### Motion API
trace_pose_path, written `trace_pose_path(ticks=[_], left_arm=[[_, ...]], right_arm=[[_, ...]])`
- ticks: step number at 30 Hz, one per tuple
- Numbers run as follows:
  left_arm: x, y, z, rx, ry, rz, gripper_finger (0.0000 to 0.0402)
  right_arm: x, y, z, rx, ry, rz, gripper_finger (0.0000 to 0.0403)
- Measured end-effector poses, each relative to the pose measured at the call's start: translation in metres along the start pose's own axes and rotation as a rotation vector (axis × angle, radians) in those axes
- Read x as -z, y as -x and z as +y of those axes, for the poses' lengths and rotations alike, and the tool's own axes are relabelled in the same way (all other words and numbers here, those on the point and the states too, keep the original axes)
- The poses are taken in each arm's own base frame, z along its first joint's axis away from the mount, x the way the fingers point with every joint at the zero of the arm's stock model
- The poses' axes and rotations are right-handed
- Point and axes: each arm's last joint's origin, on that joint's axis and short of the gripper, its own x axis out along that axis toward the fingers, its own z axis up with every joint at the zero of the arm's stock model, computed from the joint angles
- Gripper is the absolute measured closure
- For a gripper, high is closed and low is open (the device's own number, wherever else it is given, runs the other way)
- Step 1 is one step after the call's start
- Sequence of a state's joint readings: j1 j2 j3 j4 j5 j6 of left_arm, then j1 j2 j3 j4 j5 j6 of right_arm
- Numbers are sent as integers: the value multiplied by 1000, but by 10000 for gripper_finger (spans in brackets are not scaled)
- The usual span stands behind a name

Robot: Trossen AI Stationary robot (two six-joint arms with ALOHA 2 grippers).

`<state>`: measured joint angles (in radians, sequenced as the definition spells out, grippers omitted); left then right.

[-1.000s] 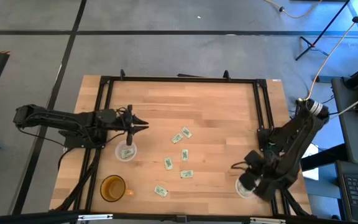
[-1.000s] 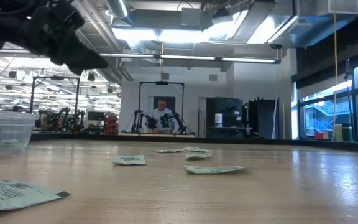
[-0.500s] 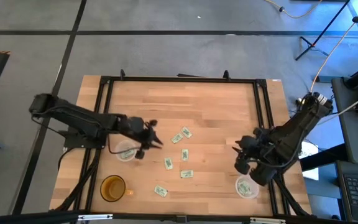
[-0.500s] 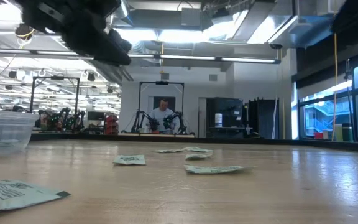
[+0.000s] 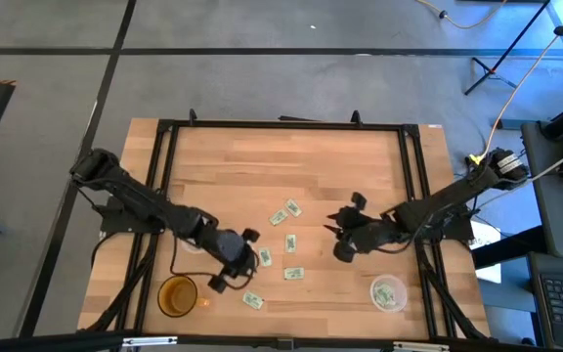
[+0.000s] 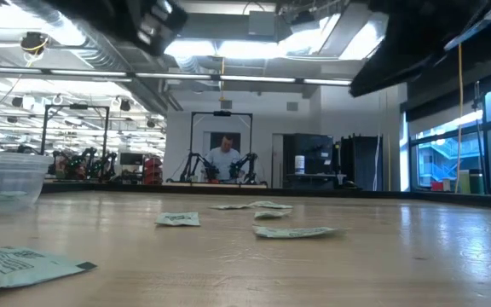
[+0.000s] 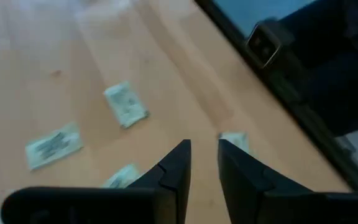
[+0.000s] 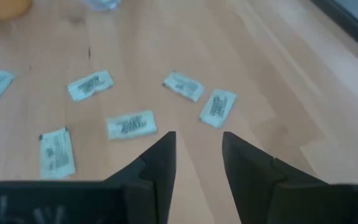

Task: Pick and place items into bin
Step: Put the green stevia packet into the left transparent bin

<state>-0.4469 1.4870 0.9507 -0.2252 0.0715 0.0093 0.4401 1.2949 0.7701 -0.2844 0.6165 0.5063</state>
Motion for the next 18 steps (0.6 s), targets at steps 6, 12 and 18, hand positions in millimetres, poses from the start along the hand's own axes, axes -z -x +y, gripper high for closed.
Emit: trace_pose_path(ticks=[6, 12, 18], left_arm=[[-8, -17, -24, 53, -3, 16, 293], [1, -42, -38, 77, -41, 57, 258], [16, -65, -45, 60, -59, 134, 265]], right_arm=[[4, -14, -11, 15, 1, -42, 269], [9, -17, -15, 21, -16, -49, 269], [5, -17, -13, 6, -31, -81, 269]])
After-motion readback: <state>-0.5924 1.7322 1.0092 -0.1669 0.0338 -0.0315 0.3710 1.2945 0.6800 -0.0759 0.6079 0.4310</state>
